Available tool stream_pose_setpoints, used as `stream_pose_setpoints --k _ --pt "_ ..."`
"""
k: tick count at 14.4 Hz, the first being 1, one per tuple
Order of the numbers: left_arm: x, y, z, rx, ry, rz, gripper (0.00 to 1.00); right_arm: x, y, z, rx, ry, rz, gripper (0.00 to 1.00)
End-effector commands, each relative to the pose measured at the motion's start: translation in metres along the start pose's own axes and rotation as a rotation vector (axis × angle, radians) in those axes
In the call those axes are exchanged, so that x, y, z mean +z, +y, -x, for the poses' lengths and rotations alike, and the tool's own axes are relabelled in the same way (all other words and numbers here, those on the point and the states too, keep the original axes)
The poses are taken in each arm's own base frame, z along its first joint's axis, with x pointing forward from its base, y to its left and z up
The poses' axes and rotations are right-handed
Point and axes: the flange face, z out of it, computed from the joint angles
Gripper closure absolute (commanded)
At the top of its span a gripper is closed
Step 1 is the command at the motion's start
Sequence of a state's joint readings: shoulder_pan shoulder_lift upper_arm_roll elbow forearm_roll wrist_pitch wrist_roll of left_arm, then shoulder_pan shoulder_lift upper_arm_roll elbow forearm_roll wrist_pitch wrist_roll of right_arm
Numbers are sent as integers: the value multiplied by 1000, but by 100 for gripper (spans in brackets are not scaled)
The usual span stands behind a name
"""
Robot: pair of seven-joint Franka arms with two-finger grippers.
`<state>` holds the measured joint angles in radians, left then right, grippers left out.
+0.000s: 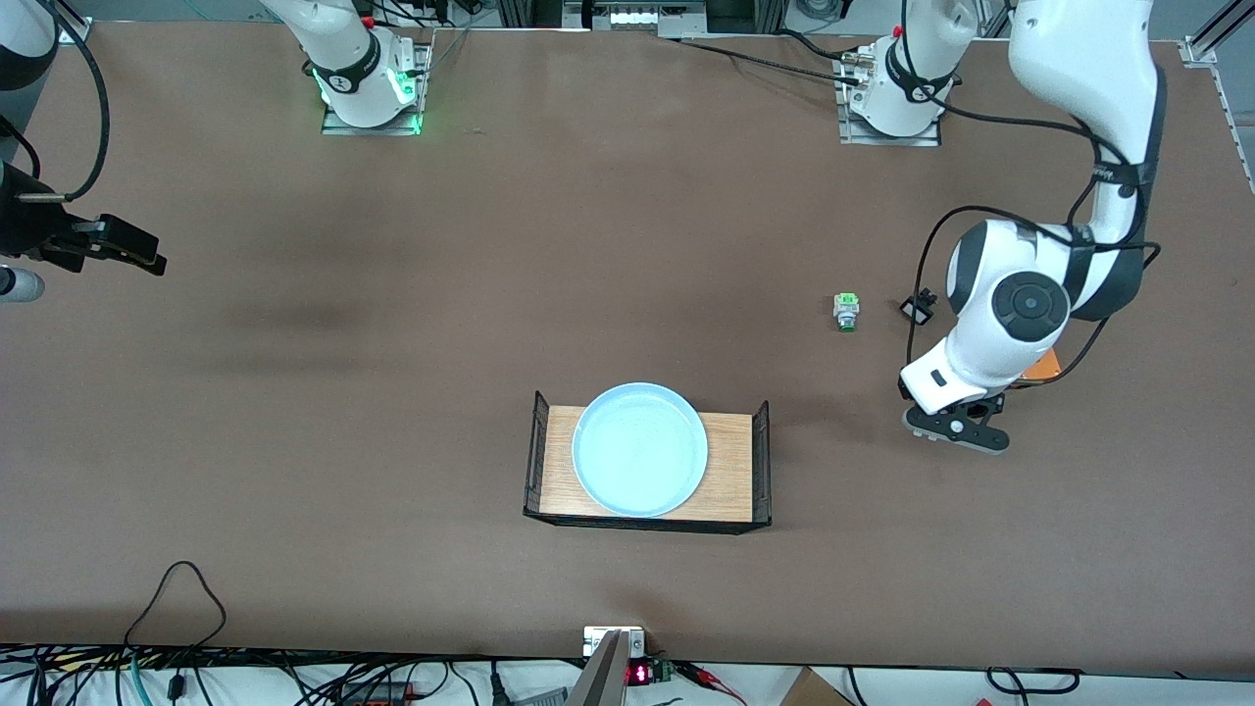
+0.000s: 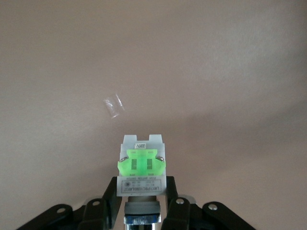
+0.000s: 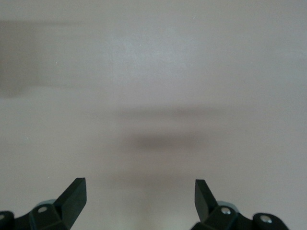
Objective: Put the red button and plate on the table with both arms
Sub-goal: 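Set the switch on the table with the left gripper while the right gripper advances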
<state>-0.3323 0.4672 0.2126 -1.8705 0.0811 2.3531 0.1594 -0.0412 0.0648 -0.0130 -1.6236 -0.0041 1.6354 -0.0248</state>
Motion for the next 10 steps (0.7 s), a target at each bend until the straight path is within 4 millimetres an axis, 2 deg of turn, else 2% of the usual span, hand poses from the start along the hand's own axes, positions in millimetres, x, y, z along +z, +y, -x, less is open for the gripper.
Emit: stream_pose_setpoints --k 1,2,4,5,7,8,10 --pt "19 -5 0 111 6 9 70 -5 -10 1 -21 -6 -37 0" --pt "31 -6 1 144 9 8 70 -5 -16 1 -32 -6 -36 0" --pt "38 7 1 249 8 20 70 2 -35 1 -66 -25 -36 0" --pt "45 10 1 307 -3 25 70 7 -52 1 -93 -42 -34 0" --pt "56 7 4 334 -15 28 70 11 -101 5 -177 -54 -27 0" --pt "56 7 3 336 -15 31 67 13 -125 7 -214 -56 -23 0" --pt "64 15 4 348 -26 41 50 14 -157 12 -271 -45 -22 0"
